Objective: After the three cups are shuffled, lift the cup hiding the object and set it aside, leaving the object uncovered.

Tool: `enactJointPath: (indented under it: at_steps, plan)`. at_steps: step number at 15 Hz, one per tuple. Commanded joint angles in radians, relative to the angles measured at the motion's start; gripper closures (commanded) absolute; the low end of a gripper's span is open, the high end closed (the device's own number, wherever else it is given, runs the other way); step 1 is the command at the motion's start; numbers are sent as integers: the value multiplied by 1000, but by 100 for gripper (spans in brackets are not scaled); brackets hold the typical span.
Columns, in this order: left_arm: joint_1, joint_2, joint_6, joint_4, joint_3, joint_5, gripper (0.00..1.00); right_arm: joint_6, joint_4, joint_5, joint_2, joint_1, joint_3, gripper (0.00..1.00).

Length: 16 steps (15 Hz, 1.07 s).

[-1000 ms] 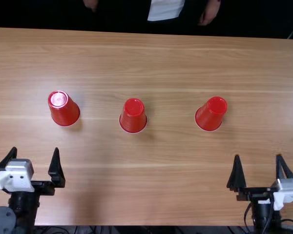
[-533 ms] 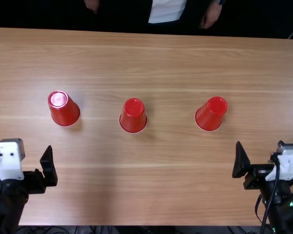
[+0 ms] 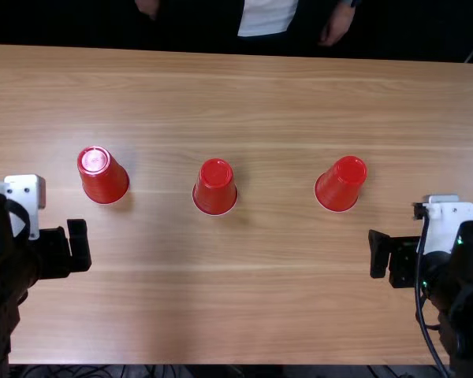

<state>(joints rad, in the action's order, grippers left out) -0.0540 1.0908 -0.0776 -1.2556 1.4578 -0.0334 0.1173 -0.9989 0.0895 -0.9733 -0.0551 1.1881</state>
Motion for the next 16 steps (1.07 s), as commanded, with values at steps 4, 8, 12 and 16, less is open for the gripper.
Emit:
enactJointPath:
  at_steps: [4, 8, 12, 16]
  plan:
    - [5, 98, 10, -66, 75, -2, 0, 15, -103, 1, -133, -6, 157, 0]
    - [8, 162, 10, -62, 75, -2, 0, 6, -107, 3, -150, -6, 148, 0]
    - [22, 276, 10, -38, 79, -2, 0, -1, -96, 3, -162, -6, 148, 0]
    - [59, 426, 8, 46, 174, 4, 0, -7, -86, 1, -169, -3, 137, 0]
